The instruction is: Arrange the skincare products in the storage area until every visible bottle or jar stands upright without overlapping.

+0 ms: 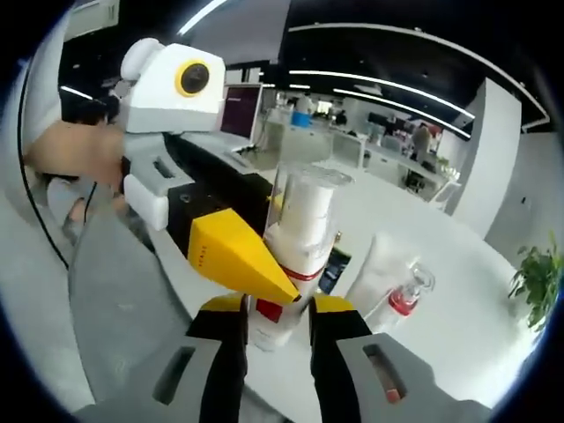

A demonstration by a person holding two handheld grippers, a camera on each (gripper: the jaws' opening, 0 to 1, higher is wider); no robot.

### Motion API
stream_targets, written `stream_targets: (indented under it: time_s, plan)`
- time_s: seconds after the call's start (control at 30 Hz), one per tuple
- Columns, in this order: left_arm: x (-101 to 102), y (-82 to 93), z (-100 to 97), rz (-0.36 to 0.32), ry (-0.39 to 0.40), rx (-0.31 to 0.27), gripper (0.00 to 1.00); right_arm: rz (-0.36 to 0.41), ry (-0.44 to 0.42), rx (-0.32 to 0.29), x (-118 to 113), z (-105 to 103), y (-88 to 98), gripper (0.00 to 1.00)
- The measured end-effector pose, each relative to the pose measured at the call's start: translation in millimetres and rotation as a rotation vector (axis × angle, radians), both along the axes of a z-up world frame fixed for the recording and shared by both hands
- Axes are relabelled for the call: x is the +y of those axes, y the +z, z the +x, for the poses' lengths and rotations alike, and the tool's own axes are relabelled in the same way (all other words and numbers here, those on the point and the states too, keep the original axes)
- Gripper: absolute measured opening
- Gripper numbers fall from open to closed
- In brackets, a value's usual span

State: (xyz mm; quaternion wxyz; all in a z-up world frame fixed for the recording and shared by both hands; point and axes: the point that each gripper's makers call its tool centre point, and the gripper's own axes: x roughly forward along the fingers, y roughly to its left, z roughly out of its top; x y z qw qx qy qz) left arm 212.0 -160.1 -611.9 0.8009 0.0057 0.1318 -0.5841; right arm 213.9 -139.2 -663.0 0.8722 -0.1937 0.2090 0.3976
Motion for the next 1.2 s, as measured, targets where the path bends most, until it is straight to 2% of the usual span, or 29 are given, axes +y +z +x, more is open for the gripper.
stream_targets:
  time_s: [0.13,0.27,0.37,0.53,0.73,0.77,0.83,0.93,1.1,1.2]
  plan:
    - [-2,-10.3,5.5,0.041,-0.019,-0.020,0.14,-0.018,-0.015,0.031,-5,0,-13.6,0.26]
    - [1,-16.6,17.2,0.044,-0.006,-0.018,0.14,-0.022,-0.039,0.074,-15,1,-26.9,0.27]
    - [0,-21.4,23.5,0.043,0.003,-0.018,0.14,-0.006,-0.064,0.093,-19,3,-26.3,0.27]
    - [-5,-32.1,31.3,0.049,0.007,-0.028,0.14,0.018,-0.081,0.104,-19,13,-24.4,0.28]
    - [-16,-47.8,46.0,0.034,0.030,-0.048,0.14,-0.010,-0.101,0.115,-19,25,-45.4,0.26]
    - [-18,-52.3,48.9,0.039,0.031,-0.057,0.14,-0.025,-0.116,0.119,-20,25,-45.8,0.24]
    - [-19,-58.4,52.3,0.044,0.032,-0.066,0.14,-0.074,-0.129,0.135,-25,29,-58.4,0.22]
    - [-21,-70.9,56.9,0.041,0.031,-0.061,0.14,-0.056,-0.150,0.156,-28,36,-70.4,0.22]
    - [-22,-99.7,61.8,0.068,0.022,-0.061,0.14,-0.077,-0.184,0.199,-36,40,-89.8,0.26]
    - [-23,-110.3,63.4,0.078,0.018,-0.068,0.14,-0.076,-0.191,0.208,-38,42,-95.1,0.26]
